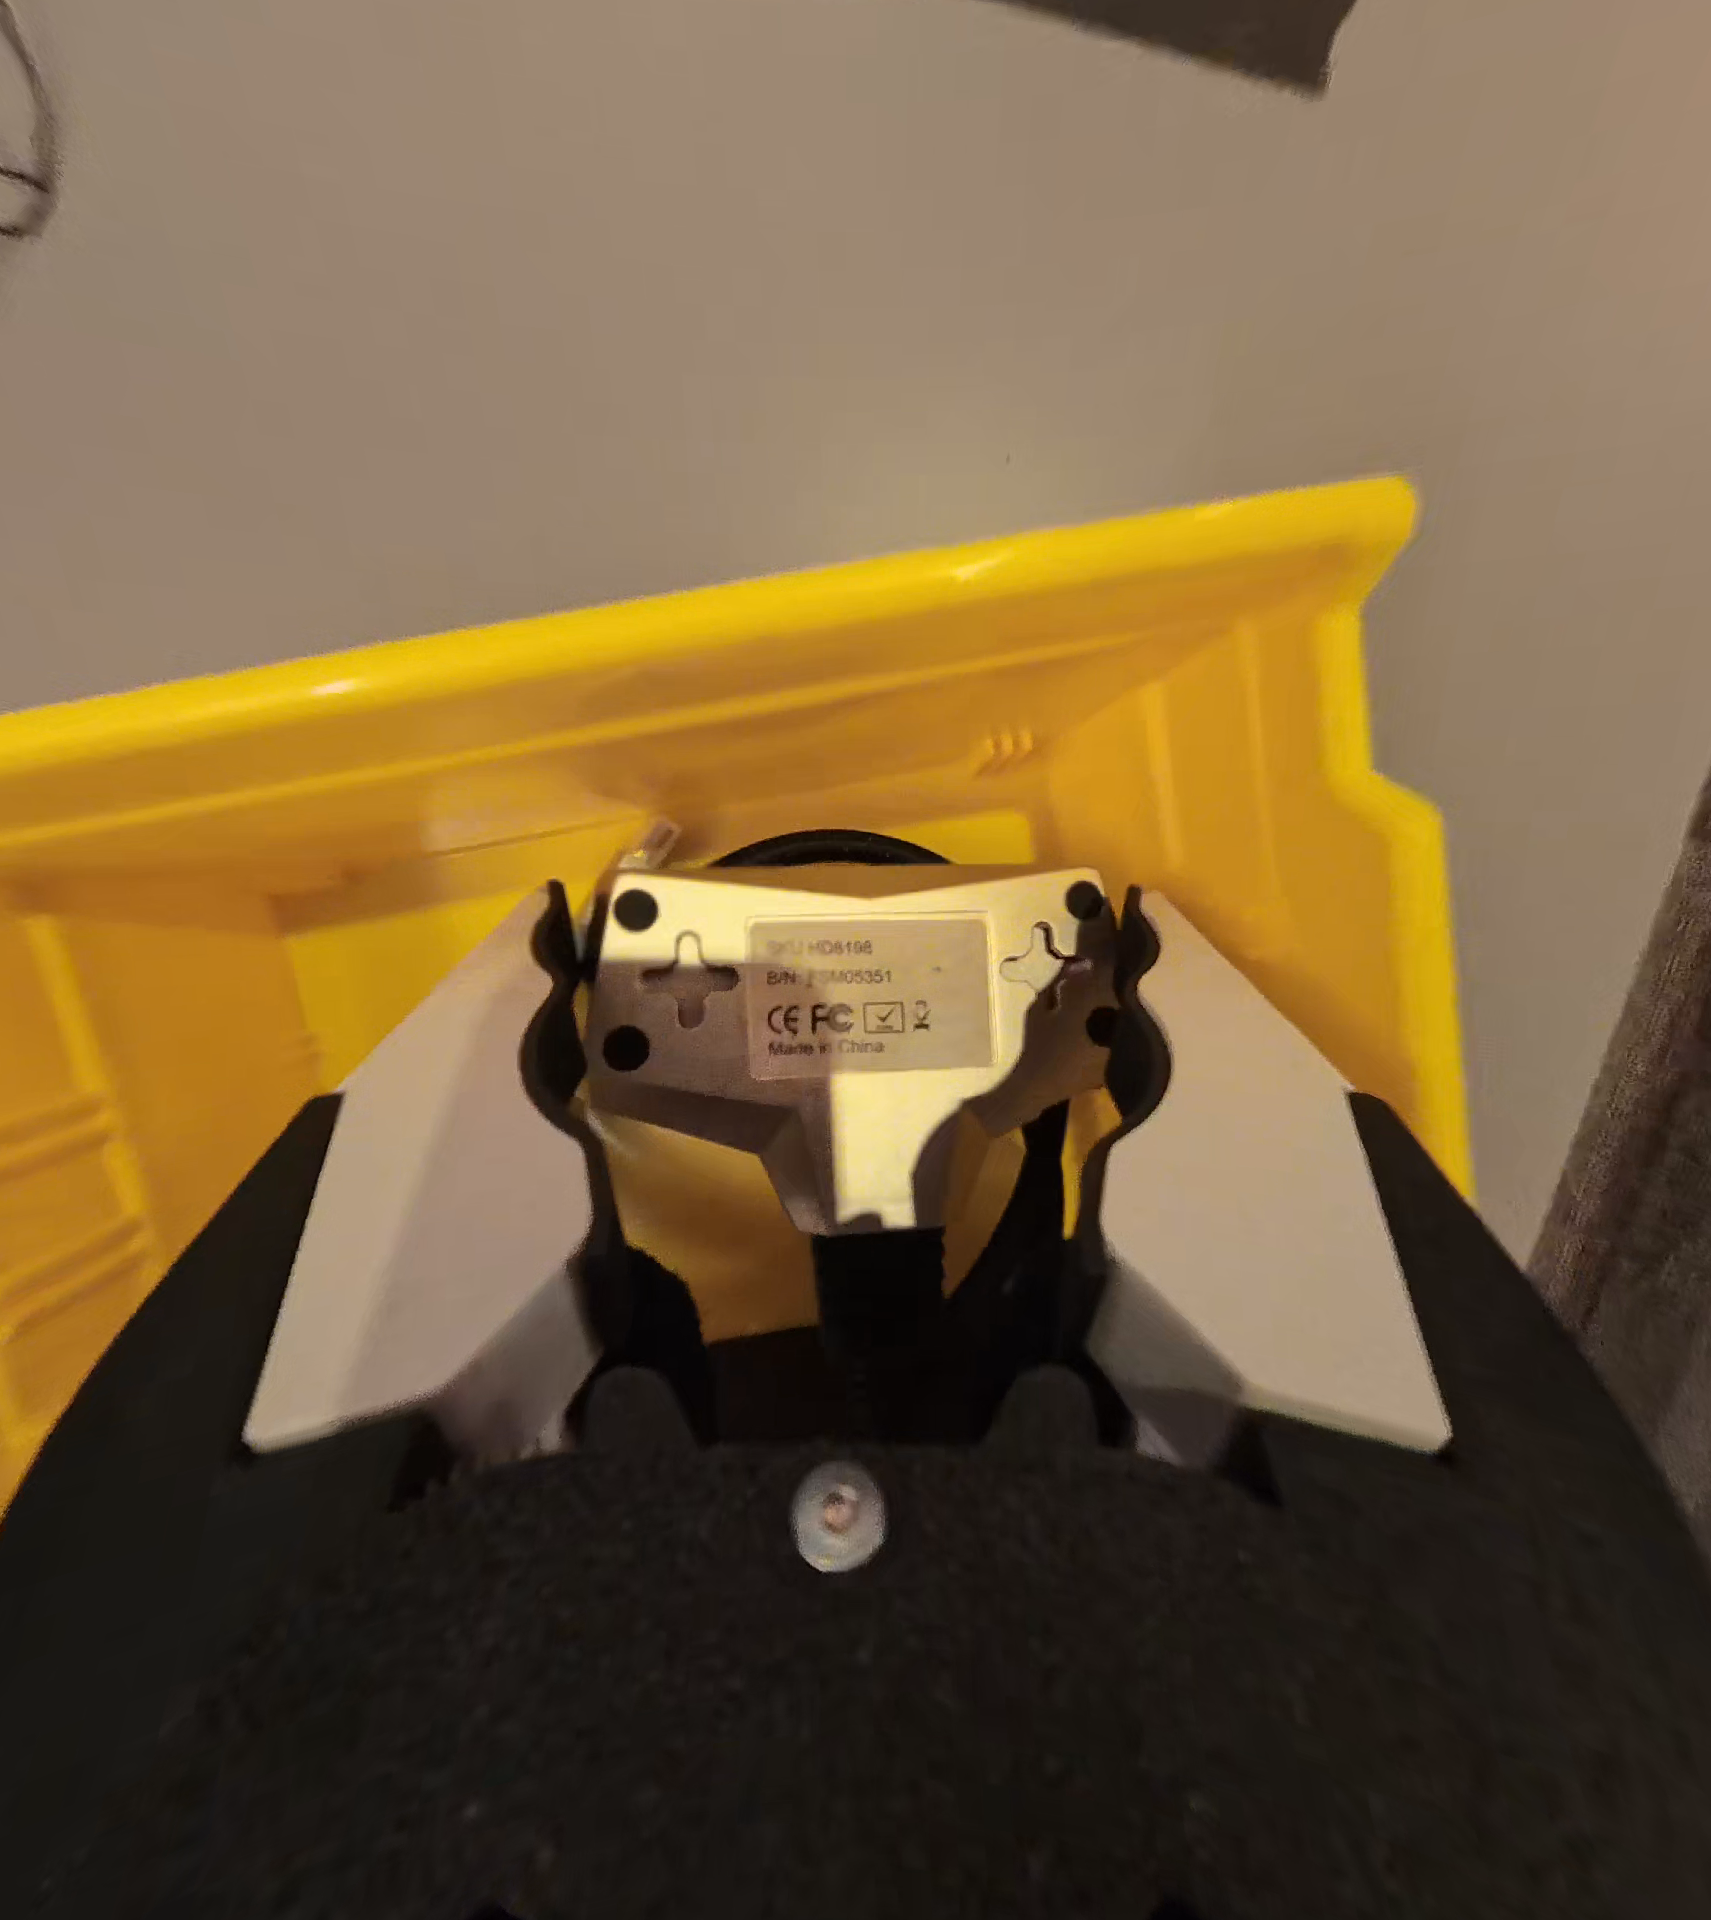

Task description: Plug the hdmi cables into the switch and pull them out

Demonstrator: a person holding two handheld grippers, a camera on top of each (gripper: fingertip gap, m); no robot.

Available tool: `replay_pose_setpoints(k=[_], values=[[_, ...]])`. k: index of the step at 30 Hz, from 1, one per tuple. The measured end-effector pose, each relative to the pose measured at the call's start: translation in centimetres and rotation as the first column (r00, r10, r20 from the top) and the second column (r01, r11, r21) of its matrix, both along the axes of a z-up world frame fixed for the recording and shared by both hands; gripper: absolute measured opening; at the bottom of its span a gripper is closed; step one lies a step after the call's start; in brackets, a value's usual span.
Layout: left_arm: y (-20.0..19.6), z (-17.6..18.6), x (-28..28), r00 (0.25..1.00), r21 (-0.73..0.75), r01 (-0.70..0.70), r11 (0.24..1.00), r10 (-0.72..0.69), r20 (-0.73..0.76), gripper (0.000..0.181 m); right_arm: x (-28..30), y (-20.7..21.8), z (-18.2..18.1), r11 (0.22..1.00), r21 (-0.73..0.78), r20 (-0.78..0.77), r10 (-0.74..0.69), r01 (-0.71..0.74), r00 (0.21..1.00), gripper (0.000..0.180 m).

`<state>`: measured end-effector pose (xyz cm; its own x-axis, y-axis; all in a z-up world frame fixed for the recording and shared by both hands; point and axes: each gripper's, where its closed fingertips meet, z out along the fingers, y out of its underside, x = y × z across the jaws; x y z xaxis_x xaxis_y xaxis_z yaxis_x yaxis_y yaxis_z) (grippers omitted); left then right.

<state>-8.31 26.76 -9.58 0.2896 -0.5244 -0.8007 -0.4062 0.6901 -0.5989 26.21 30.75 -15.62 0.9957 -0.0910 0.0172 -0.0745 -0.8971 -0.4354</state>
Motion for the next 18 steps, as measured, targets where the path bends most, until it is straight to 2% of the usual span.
replay_pose_setpoints(k=[1, 5, 9, 13, 15, 18], values=[[0.0, 0.0, 0.0, 1.0, -0.003, 0.003, 1.0, -0.003, 0.0, 0.029, 0.0, 0.0, 1.0, 1.0, 0.021, 0.002, 0.013, -0.013, 1.0, 0.105], [-0.2, -0.3, 0.2, 1.0, -0.011, 0.008, 1.0, -0.008, -0.007, 0.029, 0.1, -0.7, 7.2, 0.986, 0.161, 0.067, 0.038, -0.049, 0.997, 0.108], [-0.3, -0.4, 0.2, 1.0, -0.017, 0.012, 1.0, -0.012, -0.014, 0.029, -1.4, -3.7, 12.0, 0.955, 0.287, 0.048, 0.067, -0.078, 0.997, 0.108], [-0.4, -0.6, 0.3, 1.0, -0.029, 0.01, 1.0, -0.011, -0.023, 0.029, -3.1, -8.5, 13.8, 0.917, 0.393, 0.009, 0.079, -0.076, 0.997, 0.106], [-0.5, -0.6, 0.3, 1.0, -0.036, 0.012, 0.999, -0.013, -0.023, 0.029, -3.6, -10.0, 13.9, 0.884, 0.464, -0.007, 0.07, -0.059, 0.998, 0.09], [-0.9, -0.8, 0.6, 0.999, -0.06, 0.027, 0.998, -0.028, -0.016, 0.029, -3.2, -9.0, 13.1, 0.86, 0.507, 0.024, 0.053, -0.057, 0.998, 0.071]])
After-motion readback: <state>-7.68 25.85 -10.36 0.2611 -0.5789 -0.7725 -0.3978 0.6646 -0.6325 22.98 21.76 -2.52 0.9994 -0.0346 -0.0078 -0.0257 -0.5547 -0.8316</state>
